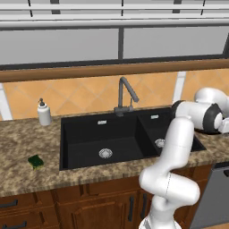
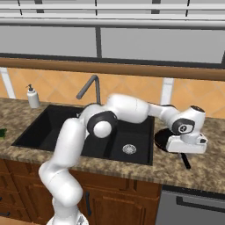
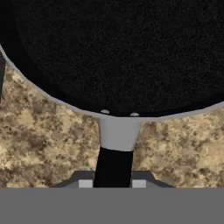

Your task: Pick the pan and sponge and place them into the sink. Then turn on the water.

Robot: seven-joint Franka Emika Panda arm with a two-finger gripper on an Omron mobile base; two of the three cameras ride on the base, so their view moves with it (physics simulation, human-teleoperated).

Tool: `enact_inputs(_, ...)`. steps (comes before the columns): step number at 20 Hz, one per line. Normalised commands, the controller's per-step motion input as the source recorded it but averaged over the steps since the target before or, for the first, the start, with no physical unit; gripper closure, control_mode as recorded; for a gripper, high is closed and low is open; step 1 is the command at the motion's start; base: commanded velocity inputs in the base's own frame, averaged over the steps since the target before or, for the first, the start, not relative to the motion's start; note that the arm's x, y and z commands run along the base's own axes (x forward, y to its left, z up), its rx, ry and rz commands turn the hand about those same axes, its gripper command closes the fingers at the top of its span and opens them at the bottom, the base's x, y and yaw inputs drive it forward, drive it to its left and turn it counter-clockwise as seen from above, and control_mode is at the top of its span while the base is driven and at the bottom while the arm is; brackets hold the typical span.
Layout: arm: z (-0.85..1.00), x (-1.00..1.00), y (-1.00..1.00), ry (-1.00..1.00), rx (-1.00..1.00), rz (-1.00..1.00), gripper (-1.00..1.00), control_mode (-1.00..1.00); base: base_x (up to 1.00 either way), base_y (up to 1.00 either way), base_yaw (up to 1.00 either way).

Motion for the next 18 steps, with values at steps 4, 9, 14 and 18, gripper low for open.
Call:
enact_inputs(4, 0.41, -0.46, 0.51, -0.27, 0.07, 0.03, 1.0, -1.0, 0.0, 0.0, 0.0)
enact_inputs(9, 0.44, -0.33, 0.64, -0.27, 0.16, 0.06, 1.0, -1.0, 0.0, 0.0, 0.0)
enact_inputs(14, 0.44, -0.27, 0.79, -0.11, 0.05, 0.06, 1.0, -1.0, 0.0, 0.0, 0.0)
enact_inputs(18, 0.25, -0.12, 0.94, -0.06, 0.0, 0.12, 1.0, -1.0, 0.0, 0.0, 0.0)
